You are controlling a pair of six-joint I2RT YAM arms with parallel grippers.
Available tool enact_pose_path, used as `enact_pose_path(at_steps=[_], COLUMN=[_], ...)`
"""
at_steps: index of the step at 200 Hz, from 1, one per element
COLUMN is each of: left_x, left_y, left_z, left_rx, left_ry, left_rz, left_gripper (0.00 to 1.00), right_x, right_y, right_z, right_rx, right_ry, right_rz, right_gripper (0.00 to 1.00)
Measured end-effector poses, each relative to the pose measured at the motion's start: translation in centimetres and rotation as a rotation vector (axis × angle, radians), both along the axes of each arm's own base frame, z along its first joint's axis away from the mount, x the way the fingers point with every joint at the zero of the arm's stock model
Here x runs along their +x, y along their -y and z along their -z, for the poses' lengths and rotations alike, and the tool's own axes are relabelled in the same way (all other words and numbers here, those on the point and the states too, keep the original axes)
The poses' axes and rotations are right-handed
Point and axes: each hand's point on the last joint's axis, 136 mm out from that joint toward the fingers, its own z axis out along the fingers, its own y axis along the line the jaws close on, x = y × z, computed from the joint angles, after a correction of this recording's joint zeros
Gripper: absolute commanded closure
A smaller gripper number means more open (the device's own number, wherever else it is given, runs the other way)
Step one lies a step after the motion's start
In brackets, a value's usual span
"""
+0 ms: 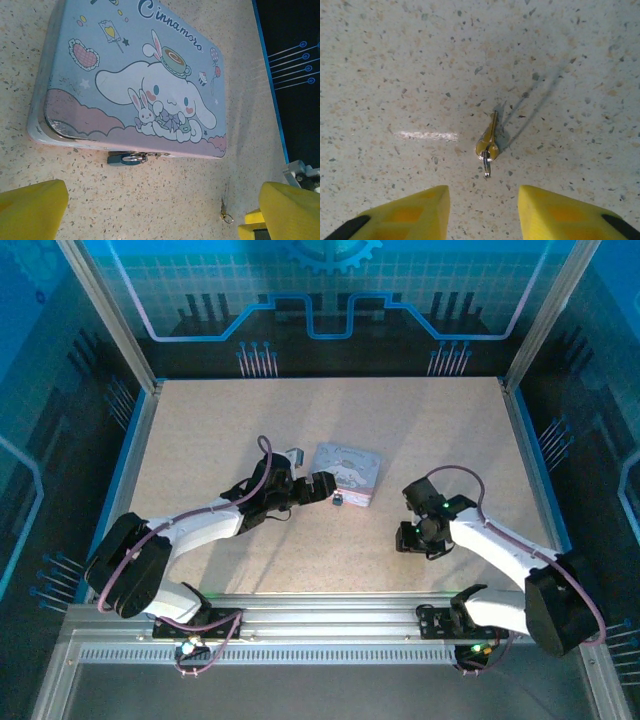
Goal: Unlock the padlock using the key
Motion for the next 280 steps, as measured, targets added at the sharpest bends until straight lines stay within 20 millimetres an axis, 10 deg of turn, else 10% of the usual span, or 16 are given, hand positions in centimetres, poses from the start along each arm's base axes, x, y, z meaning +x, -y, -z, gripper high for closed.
enact_pose_path(at_steps=[280], left_x=[0.1], left_y=[0.0], left_z=[-0.2], left_rx=[-0.001], left_ry=[0.003], left_rz=[0.0], left_gripper=[0.01], right_x=[0.9], right_y=[0.1], right_z=[2.4], right_rx=[-0.052], right_ry=[-0.03], right_rz=[-0.008], right_gripper=[0.93])
